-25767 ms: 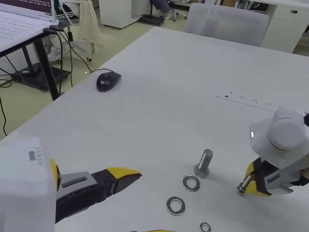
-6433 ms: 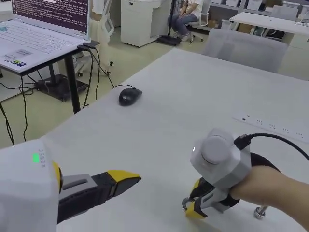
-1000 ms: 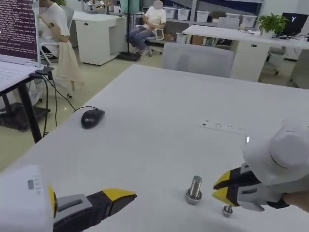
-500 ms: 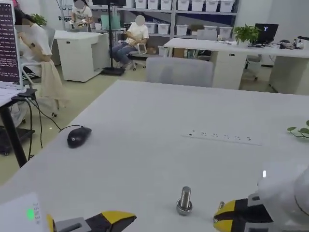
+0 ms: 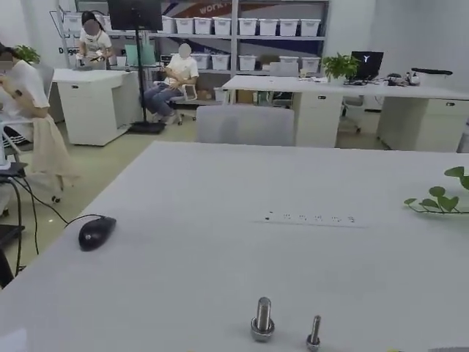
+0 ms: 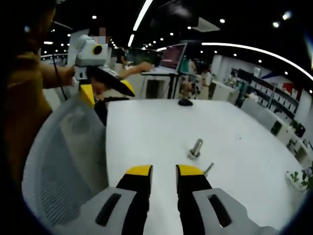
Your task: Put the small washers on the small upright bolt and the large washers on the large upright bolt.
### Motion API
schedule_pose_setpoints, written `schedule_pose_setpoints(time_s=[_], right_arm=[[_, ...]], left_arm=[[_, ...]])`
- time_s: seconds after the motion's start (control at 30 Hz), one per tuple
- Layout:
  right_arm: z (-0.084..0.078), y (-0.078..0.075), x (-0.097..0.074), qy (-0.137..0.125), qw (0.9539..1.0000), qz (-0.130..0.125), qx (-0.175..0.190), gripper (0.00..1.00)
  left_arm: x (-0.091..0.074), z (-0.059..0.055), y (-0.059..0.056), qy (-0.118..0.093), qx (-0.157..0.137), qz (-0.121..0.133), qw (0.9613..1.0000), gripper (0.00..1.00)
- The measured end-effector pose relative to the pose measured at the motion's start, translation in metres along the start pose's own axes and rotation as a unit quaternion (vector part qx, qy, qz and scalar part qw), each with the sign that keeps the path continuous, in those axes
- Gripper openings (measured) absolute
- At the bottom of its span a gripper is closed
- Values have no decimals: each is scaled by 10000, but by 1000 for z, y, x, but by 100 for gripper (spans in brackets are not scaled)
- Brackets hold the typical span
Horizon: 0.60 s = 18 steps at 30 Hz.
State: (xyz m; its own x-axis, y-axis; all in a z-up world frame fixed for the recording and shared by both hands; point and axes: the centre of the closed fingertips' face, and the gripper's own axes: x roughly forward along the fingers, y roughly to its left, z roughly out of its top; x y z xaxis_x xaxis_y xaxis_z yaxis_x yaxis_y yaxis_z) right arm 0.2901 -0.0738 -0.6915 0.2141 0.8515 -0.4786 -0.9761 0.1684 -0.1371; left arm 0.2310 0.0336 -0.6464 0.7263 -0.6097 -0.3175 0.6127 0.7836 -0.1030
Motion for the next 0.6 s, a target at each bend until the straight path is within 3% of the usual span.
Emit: schedule_pose_setpoints(time_s=[0.07,0.13,0.33,0.6], right_arm=[[-3,9,-7,-180,9993,35,329,31],[-10,12,-12,-103,9993,-66,367,35],[-28,25,-22,-50,9980,-189,606,37],[-25,45,-30,-250,9962,-110,832,42]], left_arm=[[-3,0,-2,-15,-16,-37,10000,57],[-6,-2,-2,-8,-14,-38,10000,57],[-15,-8,-3,12,-51,-65,10000,57],[-28,-8,-12,2,18,-290,9996,57]])
